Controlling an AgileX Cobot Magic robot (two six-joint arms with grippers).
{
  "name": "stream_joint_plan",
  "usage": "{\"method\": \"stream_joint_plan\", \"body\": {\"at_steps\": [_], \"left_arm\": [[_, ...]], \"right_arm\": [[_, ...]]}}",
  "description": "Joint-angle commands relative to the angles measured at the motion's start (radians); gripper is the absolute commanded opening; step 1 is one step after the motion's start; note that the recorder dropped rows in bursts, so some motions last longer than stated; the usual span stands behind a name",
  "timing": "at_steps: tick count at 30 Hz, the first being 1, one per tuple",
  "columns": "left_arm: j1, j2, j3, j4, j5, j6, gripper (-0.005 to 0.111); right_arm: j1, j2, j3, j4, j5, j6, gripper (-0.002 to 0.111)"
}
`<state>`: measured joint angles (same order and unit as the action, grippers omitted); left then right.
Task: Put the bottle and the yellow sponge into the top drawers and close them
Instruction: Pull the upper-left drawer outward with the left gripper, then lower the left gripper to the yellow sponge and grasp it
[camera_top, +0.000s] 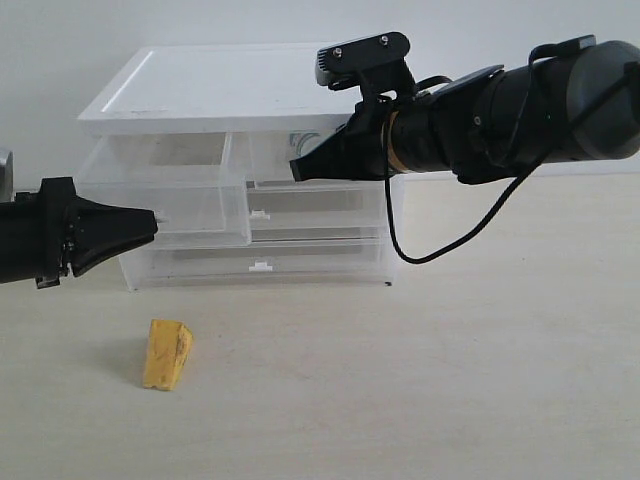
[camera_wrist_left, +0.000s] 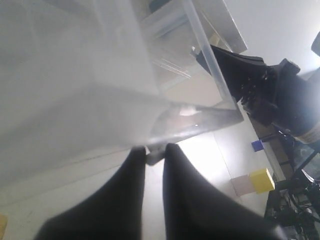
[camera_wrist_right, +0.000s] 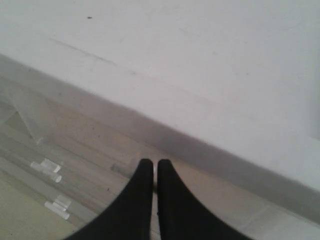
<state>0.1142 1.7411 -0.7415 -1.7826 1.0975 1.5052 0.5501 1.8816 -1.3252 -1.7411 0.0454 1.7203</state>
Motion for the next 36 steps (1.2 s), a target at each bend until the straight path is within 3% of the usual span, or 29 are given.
{"method": "stream_joint_plan", "body": {"at_steps": [1,4,10,12,18,24,36], "left_arm": [[-0.019,-0.022,0.010,0.038,0.124,0.053,0.004],[-0.019,-0.022,0.010,0.038,0.124,0.052,0.012],[-0.019,-0.022,0.010,0.038,0.124,0.010,0.051],[-0.019,-0.022,0.010,0.039,0.124,0.008,0.057],[-0.019,-0.022,0.010,0.146,0.124,0.008,0.057],[-0.019,-0.025,0.041,0.153,0.124,0.016,0.057],[-0.019,-0.167,0.173,0.172,-0.158,0.107,0.053]], "right_arm": [[-0.002,0.017,-0.024,-0.003,-0.001,-0.002,0.000],[-0.002,0.017,-0.024,-0.003,-0.001,-0.002,0.000],[-0.002,0.017,-0.024,-0.003,-0.001,-0.005,0.000],[-0.002,0.017,-0.024,-0.003,-0.001,-0.003,0.000],[-0.002,0.017,-0.024,-0.003,-0.001,-0.003,0.000],[-0.002,0.017,-0.024,-0.003,-0.005,-0.003,0.000],[-0.002,0.017,-0.024,-0.003,-0.005,-0.005,0.000]]}}
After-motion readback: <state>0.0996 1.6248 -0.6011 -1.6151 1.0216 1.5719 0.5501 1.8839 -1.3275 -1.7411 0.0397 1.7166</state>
